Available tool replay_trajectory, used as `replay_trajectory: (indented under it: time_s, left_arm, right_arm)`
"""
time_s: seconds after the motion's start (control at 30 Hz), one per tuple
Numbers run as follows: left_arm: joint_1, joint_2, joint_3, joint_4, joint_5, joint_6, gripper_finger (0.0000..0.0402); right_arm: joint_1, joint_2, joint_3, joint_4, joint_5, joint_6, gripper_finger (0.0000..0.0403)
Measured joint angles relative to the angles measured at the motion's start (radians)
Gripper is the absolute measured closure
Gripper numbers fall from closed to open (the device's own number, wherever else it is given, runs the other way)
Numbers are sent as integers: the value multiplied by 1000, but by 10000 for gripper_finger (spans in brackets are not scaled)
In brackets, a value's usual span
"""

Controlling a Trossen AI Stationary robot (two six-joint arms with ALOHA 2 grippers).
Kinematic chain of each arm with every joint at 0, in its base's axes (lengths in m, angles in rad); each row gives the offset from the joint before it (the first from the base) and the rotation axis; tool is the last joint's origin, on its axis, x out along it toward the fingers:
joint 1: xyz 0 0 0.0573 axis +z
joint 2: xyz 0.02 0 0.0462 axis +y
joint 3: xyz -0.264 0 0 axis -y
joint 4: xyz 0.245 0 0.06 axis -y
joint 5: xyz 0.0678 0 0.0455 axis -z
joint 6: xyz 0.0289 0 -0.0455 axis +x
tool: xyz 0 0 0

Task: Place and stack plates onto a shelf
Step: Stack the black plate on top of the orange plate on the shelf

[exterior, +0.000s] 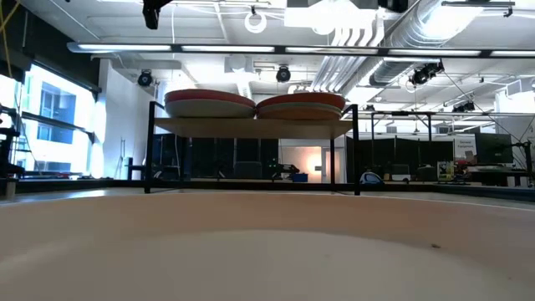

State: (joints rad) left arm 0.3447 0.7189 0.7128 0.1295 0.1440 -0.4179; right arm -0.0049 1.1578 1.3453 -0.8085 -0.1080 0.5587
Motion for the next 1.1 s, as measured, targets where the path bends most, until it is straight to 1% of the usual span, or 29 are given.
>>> replay_trajectory:
  time_s: [0.07, 0.13, 0.23, 0.3, 0.43, 0.5, 0.67, 0.8, 0.93, 1.1]
  left_arm:
    - [0, 0, 0, 0, 0, 1, 245]
    - [0, 0, 0, 2, 0, 0, 245]
    - [0, 0, 0, 4, -1, 1, 245]
    - [0, 0, 0, 4, -1, 0, 245]
    - [0, 0, 0, 4, -1, 0, 245]
    - [0, 0, 0, 4, -1, 0, 245]
    - [0, 0, 0, 4, -1, 0, 245]
    - [0, 0, 0, 4, -1, -1, 245]
    - [0, 0, 0, 4, -1, -1, 245]
    - [0, 0, 0, 4, -1, -2, 245]
  right_arm:
    - [-141, 29, 62, -35, -14, -40, 403]
    - [-280, 78, 134, -82, -62, -76, 403]
    - [-455, 200, 277, -194, -137, -98, 403]
    - [-545, 302, 380, -309, -178, -158, 403]
    - [-663, 496, 565, -498, -185, -283, 403]
    - [-698, 578, 639, -555, -185, -313, 403]
    - [-745, 736, 798, -579, -214, -328, 403]
    - [-767, 836, 896, -697, -156, -371, 403]
    - [-782, 882, 924, -765, -118, -404, 403]
    - [-787, 895, 925, -737, -110, -410, 403]
